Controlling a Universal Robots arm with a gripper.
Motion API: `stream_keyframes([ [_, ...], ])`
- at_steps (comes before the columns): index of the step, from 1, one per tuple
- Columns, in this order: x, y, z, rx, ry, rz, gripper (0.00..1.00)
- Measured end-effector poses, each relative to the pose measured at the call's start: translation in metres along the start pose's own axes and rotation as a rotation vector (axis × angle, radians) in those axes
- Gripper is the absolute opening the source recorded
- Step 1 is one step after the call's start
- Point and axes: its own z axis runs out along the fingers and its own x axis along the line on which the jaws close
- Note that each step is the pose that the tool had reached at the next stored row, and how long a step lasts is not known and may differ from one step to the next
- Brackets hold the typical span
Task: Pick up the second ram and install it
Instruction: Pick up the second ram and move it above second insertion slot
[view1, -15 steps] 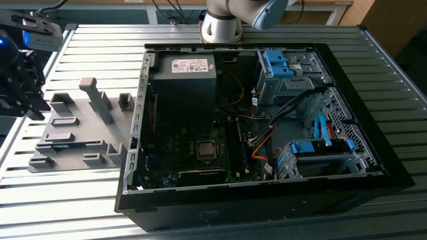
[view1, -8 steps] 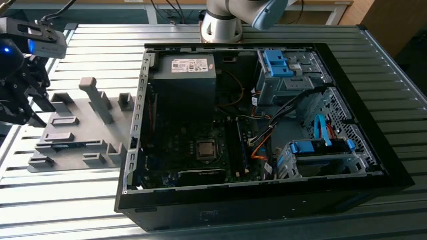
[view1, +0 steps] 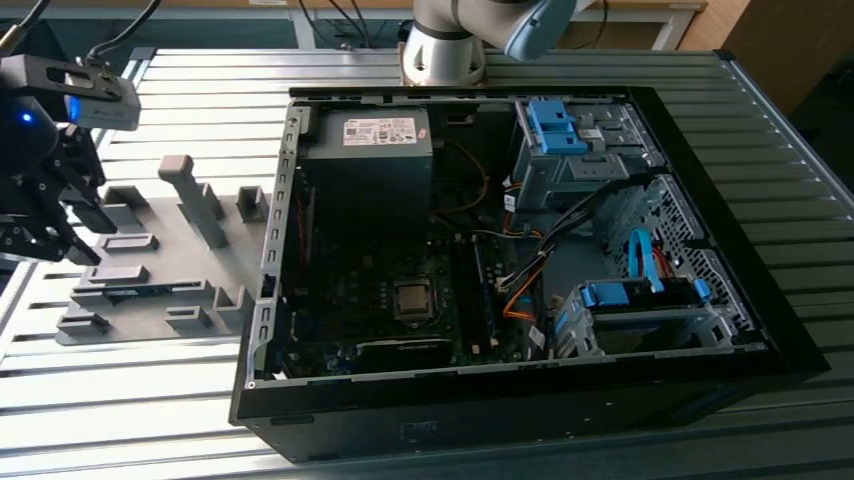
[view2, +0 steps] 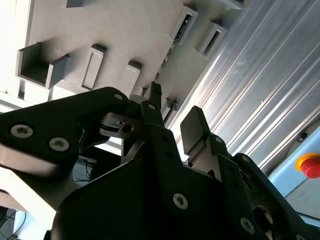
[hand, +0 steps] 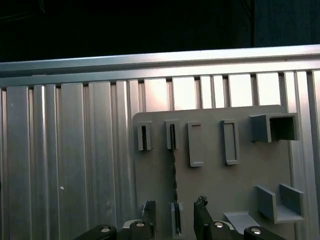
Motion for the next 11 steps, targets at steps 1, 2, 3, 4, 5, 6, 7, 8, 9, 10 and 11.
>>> stream_keyframes([
  [1,0.0000,0.0001,0.0010,0.0000,0.0000,-0.001,0.43],
  [2,0.0001,0.0001,0.0016,-0.0001,0.0000,-0.001,0.43],
  [3,0.0001,0.0001,0.0017,-0.0002,0.0002,-0.001,0.43],
  [4,0.0001,0.0001,0.0017,-0.0003,0.0003,-0.002,0.43],
  [5,0.0001,0.0001,0.0019,-0.0001,0.0001,-0.001,0.43],
  [6,0.0001,0.0001,0.0020,-0.0001,0.0001,-0.001,0.43],
  [7,0.0001,0.0001,0.0020,-0.0001,0.0001,-0.002,0.43],
  [8,0.0001,0.0001,0.0020,0.0000,0.0001,-0.001,0.43],
  [9,0.0001,0.0001,0.0022,0.0002,0.0000,-0.001,0.43],
  [10,0.0001,0.0000,0.0028,0.0008,-0.0002,-0.001,0.43],
  [11,0.0001,0.0000,0.0034,0.0013,-0.0003,-0.001,0.43],
])
